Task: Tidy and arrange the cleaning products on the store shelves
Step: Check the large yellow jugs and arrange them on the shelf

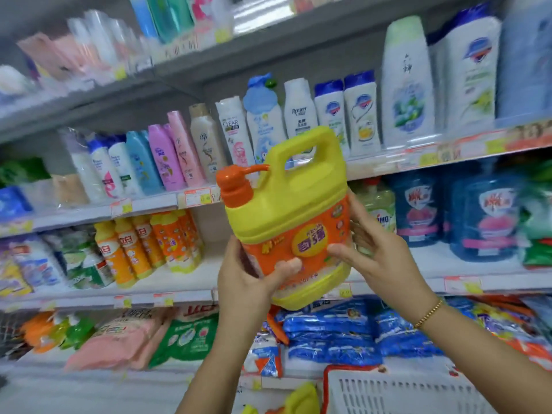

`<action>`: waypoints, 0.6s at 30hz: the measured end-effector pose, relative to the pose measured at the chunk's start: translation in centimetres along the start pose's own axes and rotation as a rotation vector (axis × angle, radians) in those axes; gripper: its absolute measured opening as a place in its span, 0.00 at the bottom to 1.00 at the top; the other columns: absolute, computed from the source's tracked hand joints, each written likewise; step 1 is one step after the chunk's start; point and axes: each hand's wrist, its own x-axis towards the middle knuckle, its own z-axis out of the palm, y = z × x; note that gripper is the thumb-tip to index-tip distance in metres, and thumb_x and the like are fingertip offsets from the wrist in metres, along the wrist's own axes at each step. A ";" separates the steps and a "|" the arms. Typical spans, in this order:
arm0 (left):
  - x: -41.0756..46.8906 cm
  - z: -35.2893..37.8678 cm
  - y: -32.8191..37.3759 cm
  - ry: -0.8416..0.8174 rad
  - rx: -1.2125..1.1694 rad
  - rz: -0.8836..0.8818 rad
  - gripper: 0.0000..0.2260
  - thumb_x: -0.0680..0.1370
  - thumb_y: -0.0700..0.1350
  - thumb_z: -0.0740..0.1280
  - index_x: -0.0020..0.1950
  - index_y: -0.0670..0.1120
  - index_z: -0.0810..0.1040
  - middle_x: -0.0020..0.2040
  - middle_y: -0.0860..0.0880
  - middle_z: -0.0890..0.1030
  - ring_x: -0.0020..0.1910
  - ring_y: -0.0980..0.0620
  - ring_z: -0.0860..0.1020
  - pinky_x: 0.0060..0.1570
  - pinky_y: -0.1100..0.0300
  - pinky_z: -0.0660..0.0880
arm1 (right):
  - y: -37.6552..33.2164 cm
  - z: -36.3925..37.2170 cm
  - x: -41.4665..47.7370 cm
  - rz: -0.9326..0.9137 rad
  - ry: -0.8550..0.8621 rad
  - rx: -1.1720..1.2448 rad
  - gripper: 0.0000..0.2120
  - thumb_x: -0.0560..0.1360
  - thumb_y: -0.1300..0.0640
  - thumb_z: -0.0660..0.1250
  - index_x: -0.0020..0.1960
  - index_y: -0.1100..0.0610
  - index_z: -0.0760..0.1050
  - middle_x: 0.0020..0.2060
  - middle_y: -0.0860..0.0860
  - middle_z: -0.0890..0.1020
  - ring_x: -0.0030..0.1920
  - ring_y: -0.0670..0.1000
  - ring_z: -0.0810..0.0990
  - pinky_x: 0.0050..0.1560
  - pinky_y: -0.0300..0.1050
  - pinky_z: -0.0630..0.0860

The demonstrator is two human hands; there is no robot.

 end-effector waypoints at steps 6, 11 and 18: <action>0.6 3.7 0.1 -0.002 -0.259 -0.226 0.29 0.62 0.42 0.79 0.61 0.48 0.76 0.53 0.49 0.84 0.52 0.49 0.83 0.47 0.56 0.80 | 2.6 -2.4 -3.8 -0.332 -0.119 -0.761 0.46 0.65 0.40 0.71 0.76 0.39 0.50 0.78 0.46 0.45 0.77 0.55 0.49 0.61 0.54 0.74; 0.5 5.4 -0.8 -0.002 -0.439 -0.410 0.30 0.64 0.42 0.77 0.64 0.46 0.75 0.55 0.47 0.84 0.53 0.46 0.82 0.44 0.54 0.81 | 5.3 -2.8 -4.4 -0.534 0.016 -0.948 0.42 0.70 0.51 0.73 0.76 0.42 0.52 0.77 0.52 0.51 0.75 0.66 0.49 0.67 0.67 0.64; 1.4 5.3 -2.3 -0.138 -0.602 -0.515 0.41 0.58 0.55 0.82 0.68 0.46 0.74 0.60 0.44 0.81 0.58 0.44 0.81 0.54 0.46 0.79 | 5.2 -2.9 -2.0 -0.813 0.188 -0.958 0.25 0.75 0.54 0.71 0.68 0.44 0.65 0.67 0.50 0.66 0.70 0.58 0.62 0.67 0.70 0.61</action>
